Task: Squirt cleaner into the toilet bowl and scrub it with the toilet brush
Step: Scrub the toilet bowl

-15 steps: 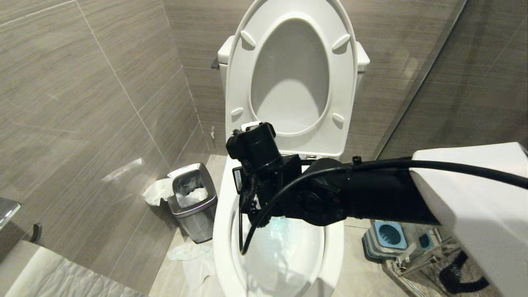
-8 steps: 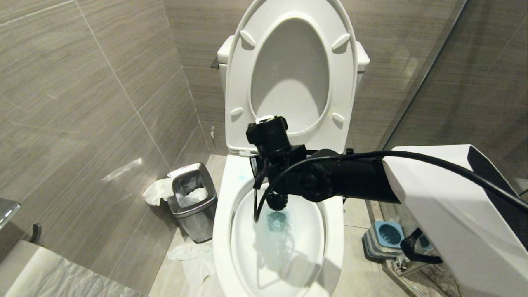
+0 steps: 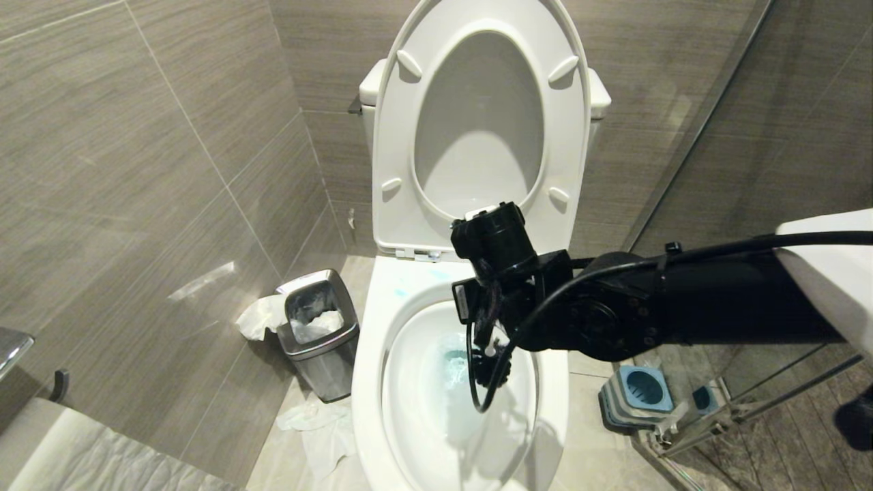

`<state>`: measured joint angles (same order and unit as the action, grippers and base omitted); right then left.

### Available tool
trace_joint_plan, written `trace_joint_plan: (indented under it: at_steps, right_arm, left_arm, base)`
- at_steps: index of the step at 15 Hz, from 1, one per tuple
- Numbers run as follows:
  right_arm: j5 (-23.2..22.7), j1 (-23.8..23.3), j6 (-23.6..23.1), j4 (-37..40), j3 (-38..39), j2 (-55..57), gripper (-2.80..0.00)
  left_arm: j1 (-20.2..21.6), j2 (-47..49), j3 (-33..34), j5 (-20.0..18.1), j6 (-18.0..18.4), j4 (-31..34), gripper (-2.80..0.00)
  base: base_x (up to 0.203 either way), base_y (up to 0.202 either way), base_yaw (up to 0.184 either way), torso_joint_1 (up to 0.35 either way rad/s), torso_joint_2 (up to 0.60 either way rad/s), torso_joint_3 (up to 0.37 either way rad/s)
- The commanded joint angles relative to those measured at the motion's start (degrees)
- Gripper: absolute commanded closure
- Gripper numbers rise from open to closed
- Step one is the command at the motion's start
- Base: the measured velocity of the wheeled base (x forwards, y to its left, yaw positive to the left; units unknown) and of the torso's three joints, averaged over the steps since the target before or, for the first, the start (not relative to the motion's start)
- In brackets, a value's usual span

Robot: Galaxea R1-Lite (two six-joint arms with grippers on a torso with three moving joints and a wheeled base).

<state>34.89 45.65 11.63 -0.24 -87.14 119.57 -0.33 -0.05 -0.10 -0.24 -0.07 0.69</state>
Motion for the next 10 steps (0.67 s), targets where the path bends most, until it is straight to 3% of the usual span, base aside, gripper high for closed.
trace_joint_plan:
  at_steps: [1,6,10]
  right_arm:
    - [0.22,3.53,4.22,-0.18,5.92,-6.64,0.0]
    - [0.45,11.31,11.5,-0.22,10.29,-5.78,0.0]
    - [1.8,13.99,12.35,-2.5,5.67,0.79,0.0]
  left_arm:
    - [-0.02,0.05,0.01,-0.02,-0.02,0.02,0.0]
    - [0.04,0.05,0.01,-0.02,-0.02,0.02,0.0]
    - [0.05,0.05,0.01,-0.02,-0.02,0.02,0.0]
  base:
    - [0.0,0.0,0.0,0.0,0.0,0.0]
    - [0.0,0.0,0.0,0.0,0.0,0.0]
    - [0.0,0.0,0.0,0.0,0.0,0.0]
